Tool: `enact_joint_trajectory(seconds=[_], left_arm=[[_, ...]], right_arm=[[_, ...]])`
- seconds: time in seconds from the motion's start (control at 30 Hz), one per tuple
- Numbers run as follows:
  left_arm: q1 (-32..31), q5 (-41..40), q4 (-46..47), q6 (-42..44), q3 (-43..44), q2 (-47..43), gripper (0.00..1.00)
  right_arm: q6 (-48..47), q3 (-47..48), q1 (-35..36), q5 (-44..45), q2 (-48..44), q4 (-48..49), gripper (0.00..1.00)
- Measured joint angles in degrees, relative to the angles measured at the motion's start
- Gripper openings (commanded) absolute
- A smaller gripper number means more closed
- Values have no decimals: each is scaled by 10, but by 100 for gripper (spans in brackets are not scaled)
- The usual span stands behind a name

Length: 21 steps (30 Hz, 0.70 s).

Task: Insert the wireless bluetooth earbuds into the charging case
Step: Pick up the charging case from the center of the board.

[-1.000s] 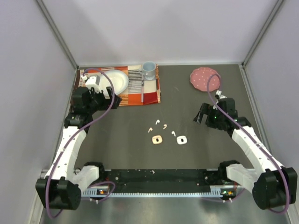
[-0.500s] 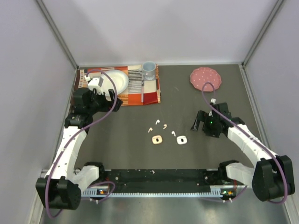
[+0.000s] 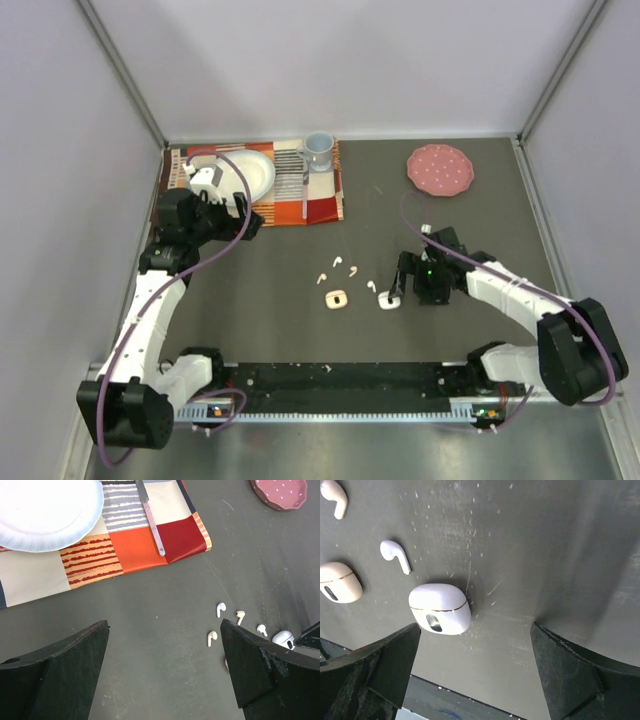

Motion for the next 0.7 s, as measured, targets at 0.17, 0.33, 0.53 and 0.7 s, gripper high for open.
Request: enact_joint_trajectory(seconds=[0.17, 0.33, 0.53, 0.7], left_arm=[[0, 0, 0, 0, 0, 0, 99], [0, 0, 0, 0, 0, 0, 99], [0, -7, 0, 0, -1, -1, 99], [0, -11, 0, 0, -2, -1, 99]], right_arm=[[15, 4, 31, 3, 24, 17, 90], [25, 5, 58, 6, 31, 35, 84], [41, 8, 71, 7, 40, 49, 80], [52, 8, 92, 7, 41, 59, 74]])
